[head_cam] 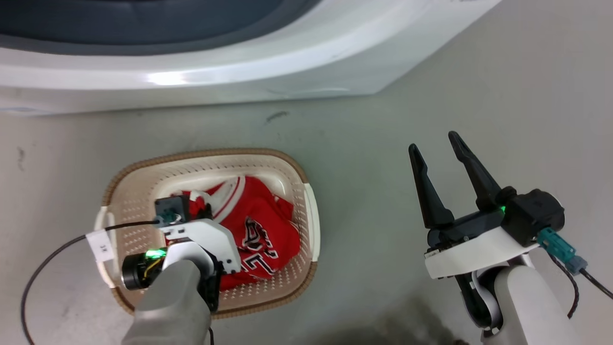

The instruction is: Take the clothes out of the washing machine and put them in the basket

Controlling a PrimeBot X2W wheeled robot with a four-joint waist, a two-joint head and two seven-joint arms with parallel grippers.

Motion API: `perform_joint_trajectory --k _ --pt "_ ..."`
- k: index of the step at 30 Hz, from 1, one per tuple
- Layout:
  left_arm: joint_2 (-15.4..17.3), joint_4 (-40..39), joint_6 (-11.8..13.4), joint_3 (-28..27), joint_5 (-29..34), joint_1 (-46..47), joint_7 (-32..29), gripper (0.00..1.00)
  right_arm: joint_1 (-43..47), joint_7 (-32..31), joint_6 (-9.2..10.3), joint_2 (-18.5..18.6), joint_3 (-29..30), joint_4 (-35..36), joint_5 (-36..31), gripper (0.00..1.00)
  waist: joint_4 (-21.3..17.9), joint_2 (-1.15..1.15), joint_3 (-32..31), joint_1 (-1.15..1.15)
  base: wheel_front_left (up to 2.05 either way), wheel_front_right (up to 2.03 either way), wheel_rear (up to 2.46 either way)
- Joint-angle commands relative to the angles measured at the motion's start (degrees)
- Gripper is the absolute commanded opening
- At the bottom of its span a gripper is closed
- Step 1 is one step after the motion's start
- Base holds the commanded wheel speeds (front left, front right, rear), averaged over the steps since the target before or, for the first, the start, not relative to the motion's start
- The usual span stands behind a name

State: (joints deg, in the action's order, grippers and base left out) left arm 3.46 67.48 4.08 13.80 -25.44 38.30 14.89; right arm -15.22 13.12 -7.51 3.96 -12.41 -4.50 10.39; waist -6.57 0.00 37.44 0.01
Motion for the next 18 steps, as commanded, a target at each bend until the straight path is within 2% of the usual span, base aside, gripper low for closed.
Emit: perform_joint_trajectory --k 1,6,8,9,18 --pt "0.59 0.74 0.42 -0.6 -0.55 1.16 0.33 0.0 -1.17 0.4 0.04 0.04 -0.15 -0.33 0.24 1.0 -2.53 0.0 3.73 -0.01 0.0 0.0 0.0" --pt "1.05 3.57 0.76 -2.34 -2.17 2.46 0.38 0.0 -2.98 1.5 0.04 -0.25 -1.09 -2.19 1.15 1.0 -4.22 0.0 5.91 -0.01 0.0 0.0 0.0" --pt "1.66 4.44 0.8 -3.01 -2.83 1.87 0.35 0.48 -3.98 1.91 0.04 -0.55 -1.68 -3.94 1.62 1.0 -4.82 0.0 5.07 -0.01 0.0 0.0 0.0" --pt "1.79 4.55 0.89 -3.19 -2.88 1.29 0.35 0.98 -4.02 2.0 0.03 -0.62 -1.81 -4.45 1.66 1.0 -4.88 0.0 4.34 -0.01 0.0 0.0 0.0" --pt "2.57 2.03 -0.45 -4.28 -2.4 -6.07 0.31 1.0 -0.56 2.05 0.04 -0.96 0.44 -7.39 -0.24 1.0 -4.08 0.0 -10.18 -0.01 0.0 0.0 0.0"
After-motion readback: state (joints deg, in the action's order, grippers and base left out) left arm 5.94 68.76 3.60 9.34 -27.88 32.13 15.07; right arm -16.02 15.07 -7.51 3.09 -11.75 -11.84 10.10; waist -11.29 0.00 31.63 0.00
